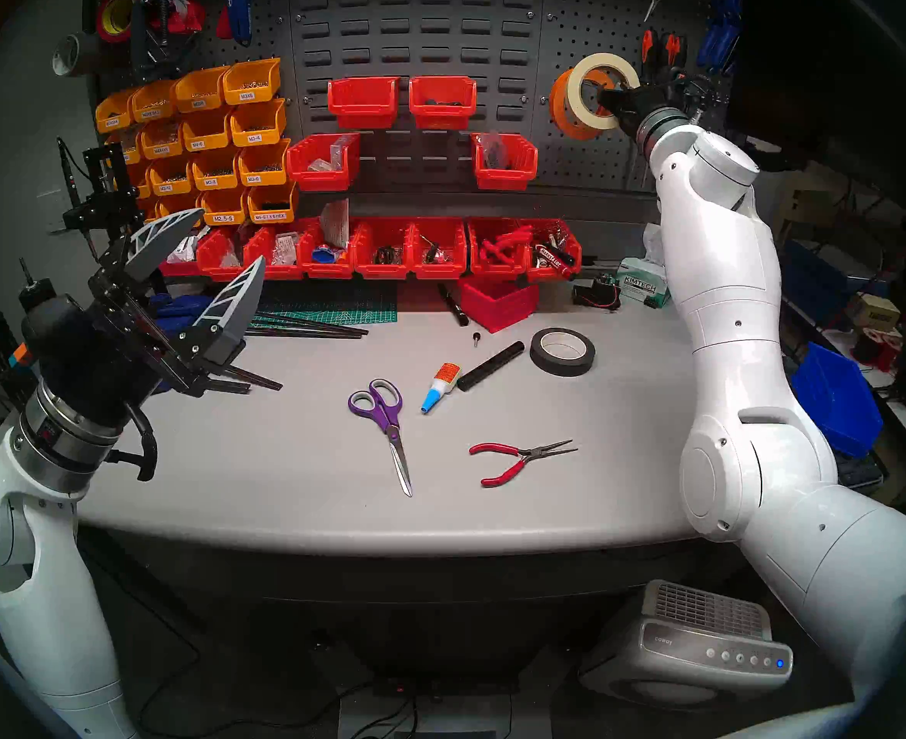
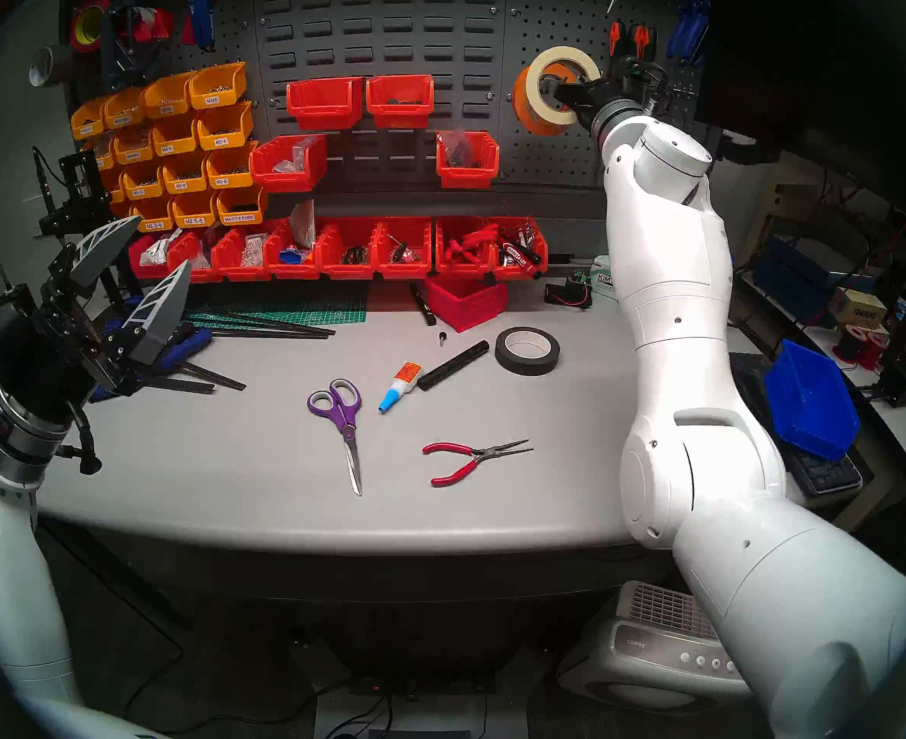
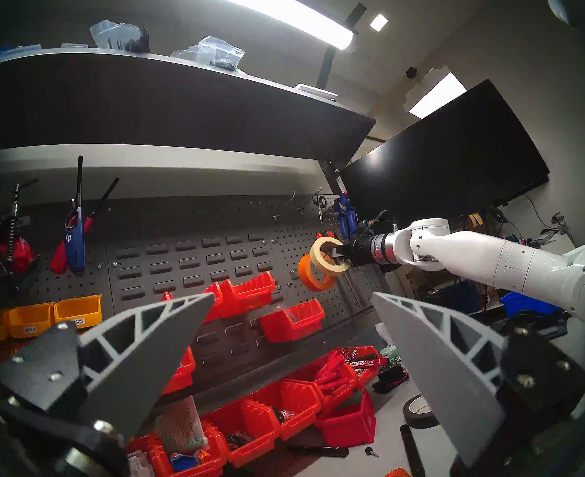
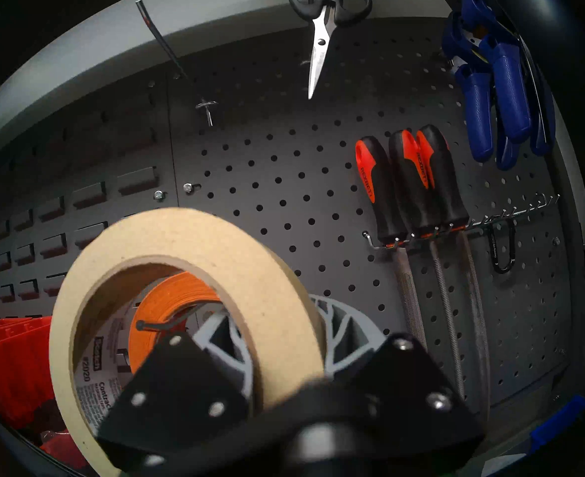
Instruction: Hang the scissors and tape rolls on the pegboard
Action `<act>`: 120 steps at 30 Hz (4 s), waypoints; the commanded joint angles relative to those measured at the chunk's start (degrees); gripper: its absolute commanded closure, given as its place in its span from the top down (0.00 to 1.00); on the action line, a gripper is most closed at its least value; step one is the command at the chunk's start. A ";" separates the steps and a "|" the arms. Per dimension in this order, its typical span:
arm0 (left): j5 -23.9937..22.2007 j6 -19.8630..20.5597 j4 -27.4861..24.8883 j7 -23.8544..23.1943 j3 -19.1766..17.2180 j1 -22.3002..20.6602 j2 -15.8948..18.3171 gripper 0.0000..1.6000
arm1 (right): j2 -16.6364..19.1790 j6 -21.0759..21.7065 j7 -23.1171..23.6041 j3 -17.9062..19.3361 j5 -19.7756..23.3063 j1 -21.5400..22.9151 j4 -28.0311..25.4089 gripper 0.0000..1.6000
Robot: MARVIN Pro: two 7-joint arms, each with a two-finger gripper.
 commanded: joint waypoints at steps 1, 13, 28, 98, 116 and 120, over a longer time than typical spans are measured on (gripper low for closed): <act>-0.93 -0.23 -0.95 0.11 -0.48 -0.68 -0.11 1.00 | -0.11 -0.59 0.33 -0.04 -0.09 5.73 0.40 0.00; -1.13 -0.14 -1.01 0.10 -0.84 -1.10 -0.05 1.00 | 0.09 -0.72 0.80 -0.96 -0.84 8.98 5.74 0.00; -1.52 0.08 -1.64 0.00 -0.33 -1.21 -0.14 1.00 | 0.39 -2.55 4.43 -1.86 -1.32 14.29 15.99 0.00; -0.87 3.74 -2.27 3.06 3.28 -3.58 0.02 1.00 | 10.35 -6.31 20.27 -1.86 -2.49 -7.33 -4.82 1.00; 0.53 4.50 -0.66 4.34 4.73 -3.53 1.01 1.00 | 12.27 -5.45 30.06 -1.81 1.40 -16.43 -16.07 1.00; 0.88 4.49 -0.20 4.24 4.89 -3.33 1.41 1.00 | 12.56 -4.30 32.81 -2.59 2.38 -19.73 -20.65 1.00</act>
